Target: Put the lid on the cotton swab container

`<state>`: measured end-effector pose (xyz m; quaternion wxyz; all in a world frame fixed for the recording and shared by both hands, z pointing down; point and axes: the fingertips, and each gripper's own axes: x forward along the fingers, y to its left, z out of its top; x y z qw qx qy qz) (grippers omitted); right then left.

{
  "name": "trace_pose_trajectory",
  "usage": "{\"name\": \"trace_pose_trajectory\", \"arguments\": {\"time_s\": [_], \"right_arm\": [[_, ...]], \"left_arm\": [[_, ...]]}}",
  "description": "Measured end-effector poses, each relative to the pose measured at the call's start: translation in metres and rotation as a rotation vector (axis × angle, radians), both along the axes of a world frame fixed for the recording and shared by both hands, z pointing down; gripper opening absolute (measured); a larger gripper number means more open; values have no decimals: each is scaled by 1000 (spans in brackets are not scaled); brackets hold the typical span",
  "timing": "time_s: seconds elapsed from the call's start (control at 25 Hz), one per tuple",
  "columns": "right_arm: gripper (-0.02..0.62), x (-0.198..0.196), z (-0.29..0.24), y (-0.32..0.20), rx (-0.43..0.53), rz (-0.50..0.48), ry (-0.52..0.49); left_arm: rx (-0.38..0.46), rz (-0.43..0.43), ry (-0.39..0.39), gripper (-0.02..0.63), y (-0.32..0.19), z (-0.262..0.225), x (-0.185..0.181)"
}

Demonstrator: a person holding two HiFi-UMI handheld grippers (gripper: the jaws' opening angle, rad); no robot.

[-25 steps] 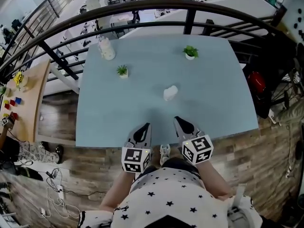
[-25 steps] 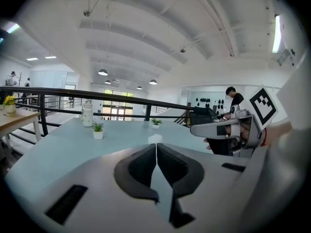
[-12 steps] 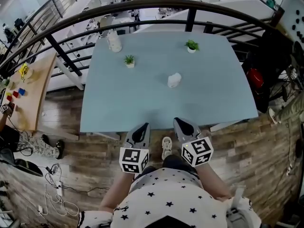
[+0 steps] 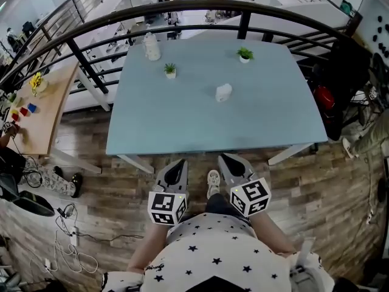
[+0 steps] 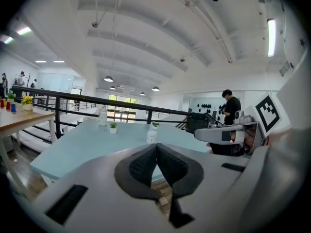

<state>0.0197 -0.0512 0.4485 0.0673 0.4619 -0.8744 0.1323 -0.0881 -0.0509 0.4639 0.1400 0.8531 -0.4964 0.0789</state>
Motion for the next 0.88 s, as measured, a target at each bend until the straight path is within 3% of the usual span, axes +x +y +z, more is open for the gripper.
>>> {"name": "trace_pose_trajectory", "arguments": {"time_s": [0.88], "right_arm": [[6, -24, 3, 24, -8, -57, 11]], "left_arm": [[5, 5, -8, 4, 21, 0, -8]]}}
